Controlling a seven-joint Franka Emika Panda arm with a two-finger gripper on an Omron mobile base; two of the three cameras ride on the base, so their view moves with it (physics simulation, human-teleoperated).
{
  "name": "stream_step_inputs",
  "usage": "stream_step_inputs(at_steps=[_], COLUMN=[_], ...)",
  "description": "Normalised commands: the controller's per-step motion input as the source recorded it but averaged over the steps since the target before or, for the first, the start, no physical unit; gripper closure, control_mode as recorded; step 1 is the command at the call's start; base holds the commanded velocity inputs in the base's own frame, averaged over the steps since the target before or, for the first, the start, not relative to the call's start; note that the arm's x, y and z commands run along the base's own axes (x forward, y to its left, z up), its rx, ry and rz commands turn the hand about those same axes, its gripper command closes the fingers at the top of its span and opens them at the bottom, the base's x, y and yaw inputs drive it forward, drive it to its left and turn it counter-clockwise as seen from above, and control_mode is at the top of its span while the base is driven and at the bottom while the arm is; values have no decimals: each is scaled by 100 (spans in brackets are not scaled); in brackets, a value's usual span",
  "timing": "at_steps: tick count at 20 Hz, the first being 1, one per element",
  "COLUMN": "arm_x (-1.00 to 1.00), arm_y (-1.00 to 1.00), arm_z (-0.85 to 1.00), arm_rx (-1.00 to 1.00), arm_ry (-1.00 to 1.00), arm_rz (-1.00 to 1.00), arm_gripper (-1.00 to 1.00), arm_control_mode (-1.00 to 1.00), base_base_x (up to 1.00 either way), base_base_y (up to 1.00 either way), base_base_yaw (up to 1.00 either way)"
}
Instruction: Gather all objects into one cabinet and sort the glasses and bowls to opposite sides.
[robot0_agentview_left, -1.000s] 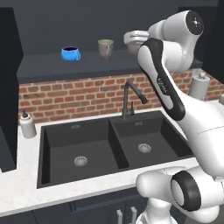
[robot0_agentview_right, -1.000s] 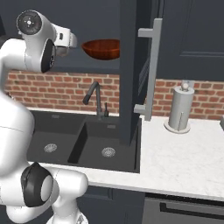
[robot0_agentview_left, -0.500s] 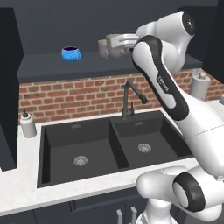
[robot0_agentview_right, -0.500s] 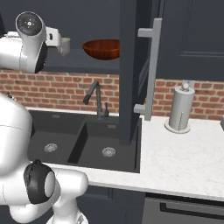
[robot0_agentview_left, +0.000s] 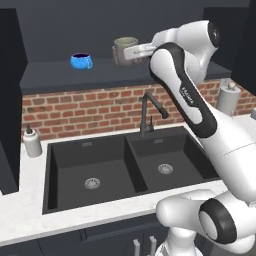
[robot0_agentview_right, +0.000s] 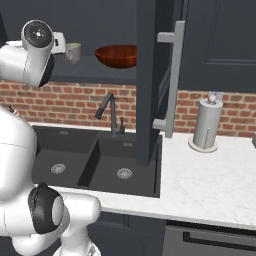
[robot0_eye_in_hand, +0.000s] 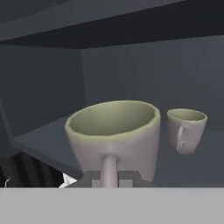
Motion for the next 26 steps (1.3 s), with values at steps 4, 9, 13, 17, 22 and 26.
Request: stream_step_inputs(at_steps=[4, 9, 13, 17, 22, 26], arm_x=[0, 0, 0, 19, 44, 41], arm_y=[14, 13, 0, 0, 0, 0], arm_z=[-63, -30, 0, 6, 6, 2], arm_rx=[-3, 1, 0, 5, 9, 7], arm_ry=[-17, 0, 0, 3, 16, 15], arm_rz=[0, 0, 0, 0, 0, 0], arm_gripper=[100, 100, 100, 100, 100, 100], arm_control_mode=[-100, -100, -100, -100, -100, -100], base_base_x=[0, 0, 0, 0, 0, 0], base_base_y=[0, 0, 0, 0, 0, 0], base_base_yaw=[0, 0, 0, 0, 0, 0])
